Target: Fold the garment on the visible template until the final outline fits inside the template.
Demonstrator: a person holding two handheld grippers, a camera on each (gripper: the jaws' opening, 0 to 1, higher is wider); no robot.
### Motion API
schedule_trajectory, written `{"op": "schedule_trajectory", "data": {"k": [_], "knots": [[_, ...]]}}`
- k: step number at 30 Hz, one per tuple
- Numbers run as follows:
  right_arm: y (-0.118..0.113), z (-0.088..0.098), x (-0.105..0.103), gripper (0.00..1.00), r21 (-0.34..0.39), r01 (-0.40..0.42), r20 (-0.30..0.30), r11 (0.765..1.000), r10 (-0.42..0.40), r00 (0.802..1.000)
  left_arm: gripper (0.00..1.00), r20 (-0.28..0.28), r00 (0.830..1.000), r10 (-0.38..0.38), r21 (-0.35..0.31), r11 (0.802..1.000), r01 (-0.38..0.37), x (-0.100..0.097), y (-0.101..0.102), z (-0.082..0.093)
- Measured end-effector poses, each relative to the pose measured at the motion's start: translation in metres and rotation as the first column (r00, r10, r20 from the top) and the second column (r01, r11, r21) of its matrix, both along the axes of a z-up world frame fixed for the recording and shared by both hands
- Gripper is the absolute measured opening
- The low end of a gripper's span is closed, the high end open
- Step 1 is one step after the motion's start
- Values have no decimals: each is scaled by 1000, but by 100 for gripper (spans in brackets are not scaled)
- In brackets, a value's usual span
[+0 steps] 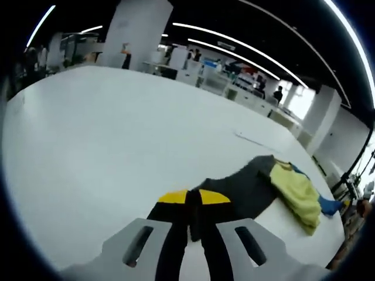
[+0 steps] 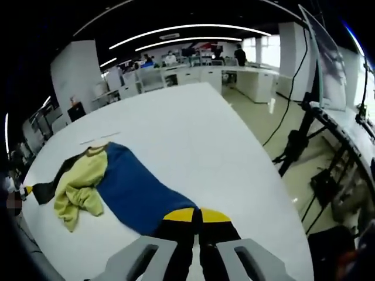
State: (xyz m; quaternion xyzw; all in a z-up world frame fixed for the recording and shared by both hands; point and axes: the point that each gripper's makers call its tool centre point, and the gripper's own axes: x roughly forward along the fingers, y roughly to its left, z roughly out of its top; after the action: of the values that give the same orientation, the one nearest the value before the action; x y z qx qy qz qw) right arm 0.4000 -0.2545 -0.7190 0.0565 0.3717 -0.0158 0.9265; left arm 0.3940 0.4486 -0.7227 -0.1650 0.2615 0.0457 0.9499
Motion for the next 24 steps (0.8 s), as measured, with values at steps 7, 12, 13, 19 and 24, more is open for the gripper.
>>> {"op": "schedule_trajectory", "data": {"k": [7,12,13,19,24], "knots": [[-15,-8,3,0,7,7,-71,1000,-6,997,2,-2,999,50,-67,996,-50,0,11,-5],[-23,-16,6,0,4,6,-120,1000,-6,993,2,-18,999,42,-42,998,-43,0,14,-9],[-25,-17,8,0,-2,6,-123,1000,-7,992,2,-18,999,41,-34,999,-41,0,15,-10],[-43,-27,21,0,-58,-2,-155,998,-7,988,2,-33,999,38,-8,999,-39,4,23,-15],[-50,-34,25,0,-78,6,-182,997,-20,983,2,-52,998,37,18,999,-36,7,29,-19]]}}
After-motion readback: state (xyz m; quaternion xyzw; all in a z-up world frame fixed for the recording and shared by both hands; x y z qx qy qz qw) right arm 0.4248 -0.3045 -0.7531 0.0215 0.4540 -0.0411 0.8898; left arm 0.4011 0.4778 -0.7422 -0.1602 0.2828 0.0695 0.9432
